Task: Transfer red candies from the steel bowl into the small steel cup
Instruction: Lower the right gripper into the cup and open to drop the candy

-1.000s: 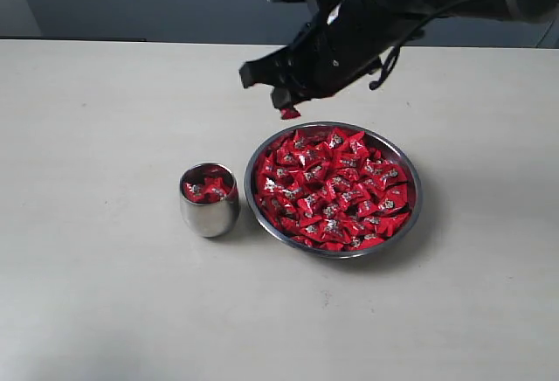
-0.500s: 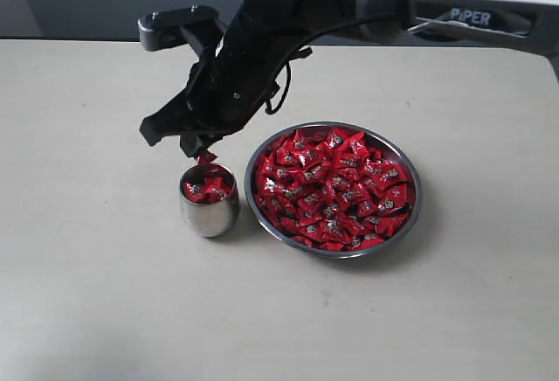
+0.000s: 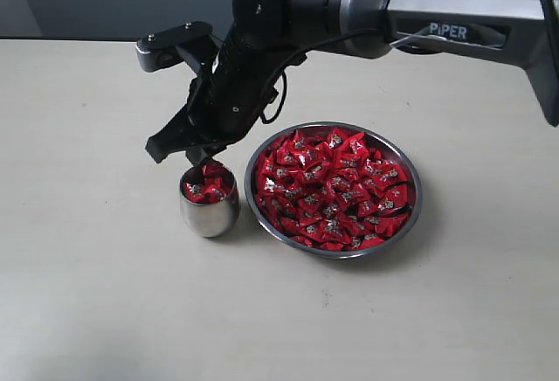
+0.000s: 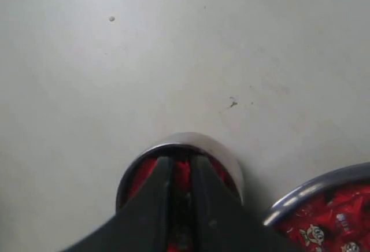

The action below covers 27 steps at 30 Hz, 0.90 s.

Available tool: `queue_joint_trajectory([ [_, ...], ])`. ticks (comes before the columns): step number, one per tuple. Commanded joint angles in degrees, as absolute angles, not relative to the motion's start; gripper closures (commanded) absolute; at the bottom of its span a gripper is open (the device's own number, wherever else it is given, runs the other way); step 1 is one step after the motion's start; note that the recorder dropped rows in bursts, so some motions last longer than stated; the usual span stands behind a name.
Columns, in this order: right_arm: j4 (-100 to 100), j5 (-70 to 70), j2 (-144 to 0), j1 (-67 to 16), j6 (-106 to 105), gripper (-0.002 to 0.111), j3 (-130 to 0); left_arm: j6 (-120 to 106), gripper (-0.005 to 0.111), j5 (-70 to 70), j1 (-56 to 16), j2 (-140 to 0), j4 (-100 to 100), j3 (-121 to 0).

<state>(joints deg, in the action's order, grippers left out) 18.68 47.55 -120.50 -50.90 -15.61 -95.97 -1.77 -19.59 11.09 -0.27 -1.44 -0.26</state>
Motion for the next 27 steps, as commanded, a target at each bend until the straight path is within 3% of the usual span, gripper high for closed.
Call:
queue_joint_trajectory([
  [1, 18.3, 49.0, -121.9, -50.8, -15.9, 0.109, -96.3, -1.7, 0.106, -19.1, 10.7, 0.0, -1.6, 0.0],
  [14, 19.7, 49.3, -123.1, -50.8, -16.1, 0.108, -96.3, -1.7, 0.106, -19.1, 10.7, 0.0, -1.6, 0.0],
  [16, 20.2, 49.3, -123.2, -50.8, -16.6, 0.103, -96.3, -1.7, 0.106, -19.1, 10.7, 0.0, -1.6, 0.0],
  [21, 20.0, 49.3, -123.3, -50.9, -16.6, 0.076, -96.3, -1.7, 0.106, -19.1, 10.7, 0.0, -1.6, 0.0],
  [27, 20.0, 49.2, -123.3, -50.9, -16.6, 0.074, -96.3, -1.7, 0.106, -19.1, 10.7, 0.0, -1.6, 0.0],
])
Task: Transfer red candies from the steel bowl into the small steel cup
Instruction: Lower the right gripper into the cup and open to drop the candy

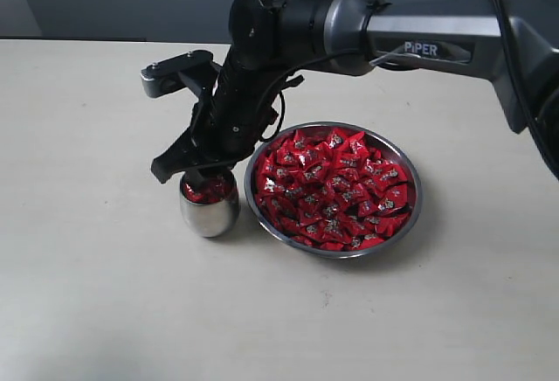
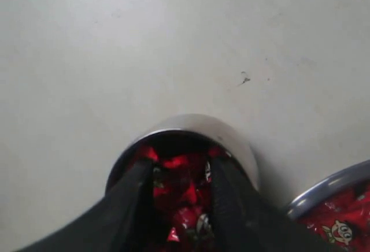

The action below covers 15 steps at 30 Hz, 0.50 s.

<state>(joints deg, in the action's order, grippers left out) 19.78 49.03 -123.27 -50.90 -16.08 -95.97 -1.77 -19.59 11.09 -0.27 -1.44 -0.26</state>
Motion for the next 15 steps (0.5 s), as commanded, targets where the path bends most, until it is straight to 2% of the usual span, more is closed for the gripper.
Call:
queue_joint_trajectory([
  [1, 20.1, 49.3, -123.3, -50.9, -16.6, 0.074, -96.3, -1.7, 0.106, -19.1, 10.7, 0.0, -1.6, 0.0],
  [15, 19.7, 48.5, -121.2, -50.9, -16.5, 0.074, -96.4, -1.7, 0.106, -19.1, 10.7, 0.0, -1.6, 0.0],
])
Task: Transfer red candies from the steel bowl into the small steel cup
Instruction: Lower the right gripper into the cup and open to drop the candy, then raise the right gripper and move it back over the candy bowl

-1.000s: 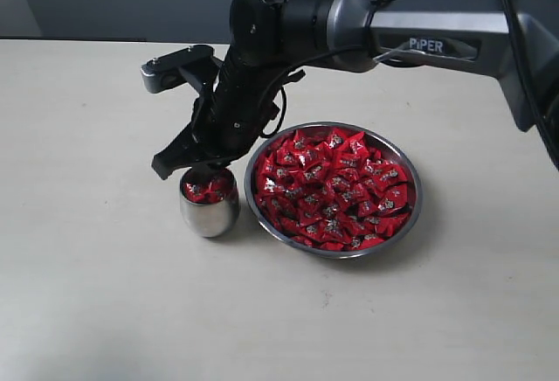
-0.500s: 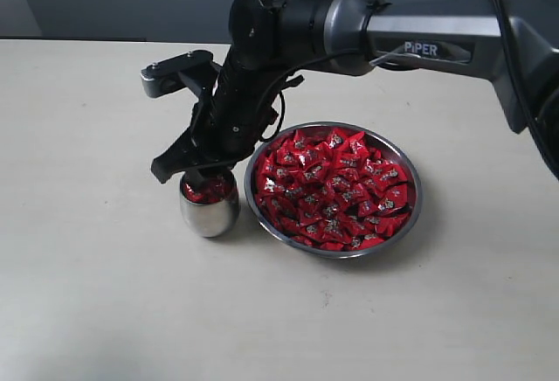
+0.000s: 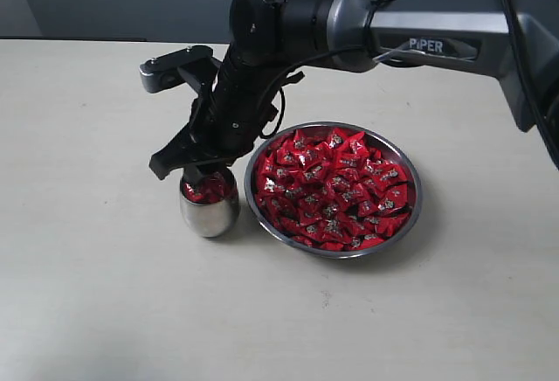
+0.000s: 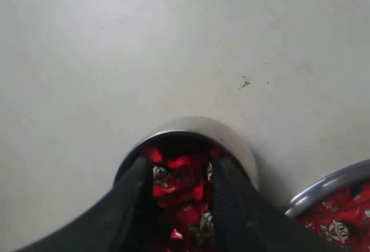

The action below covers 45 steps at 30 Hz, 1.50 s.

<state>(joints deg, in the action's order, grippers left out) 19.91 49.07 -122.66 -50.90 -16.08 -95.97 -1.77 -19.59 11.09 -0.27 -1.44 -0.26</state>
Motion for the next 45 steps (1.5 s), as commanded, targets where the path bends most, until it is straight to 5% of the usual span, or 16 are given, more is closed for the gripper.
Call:
queue_joint_trajectory([
  [1, 19.7, 48.2, -121.0, -50.9, -16.5, 0.074, -96.4, -1.7, 0.106, -19.1, 10.7, 0.0, -1.6, 0.0],
  [19, 15.9, 43.9, -111.4, -47.3, -12.0, 0.074, -95.7, -1.7, 0.106, -19.1, 10.7, 0.0, -1.6, 0.0],
  [36, 11.0, 30.1, -94.1, -27.6, -7.3, 0.074, -65.9, -1.7, 0.106, -19.1, 10.7, 0.0, -1.6, 0.0],
  [45, 12.3, 30.3, -97.0, -28.0, -9.5, 0.074, -65.8, -1.7, 0.106, -19.1, 10.7, 0.0, -1.6, 0.0],
])
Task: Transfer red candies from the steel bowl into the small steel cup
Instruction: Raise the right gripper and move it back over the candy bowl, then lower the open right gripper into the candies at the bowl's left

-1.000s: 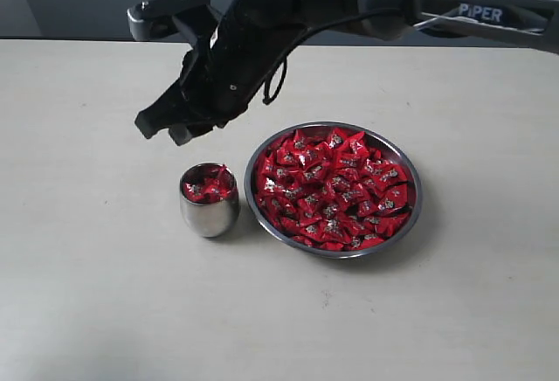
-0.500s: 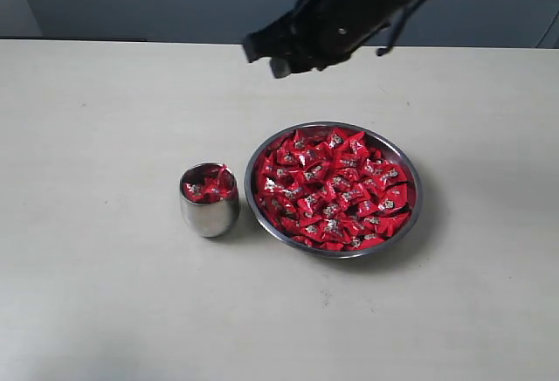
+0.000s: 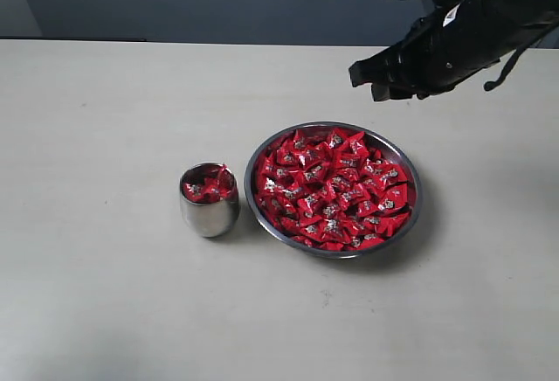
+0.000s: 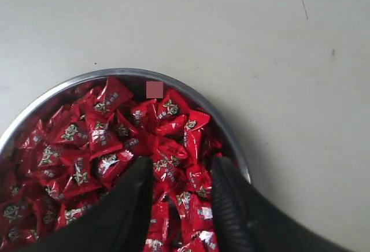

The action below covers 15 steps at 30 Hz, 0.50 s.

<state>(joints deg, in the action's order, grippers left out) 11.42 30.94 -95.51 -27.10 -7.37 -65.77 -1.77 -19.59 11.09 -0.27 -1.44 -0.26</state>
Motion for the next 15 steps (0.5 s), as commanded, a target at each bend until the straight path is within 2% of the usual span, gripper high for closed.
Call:
queue_joint_trajectory([
  [1, 12.3, 30.2, -97.5, -28.2, -9.5, 0.074, -65.9, -1.7, 0.106, -19.1, 10.7, 0.0, -1.6, 0.0],
  [15, 17.1, 29.6, -103.4, -28.8, -12.1, 0.074, -69.4, -1.7, 0.106, -19.1, 10.7, 0.0, -1.6, 0.0],
])
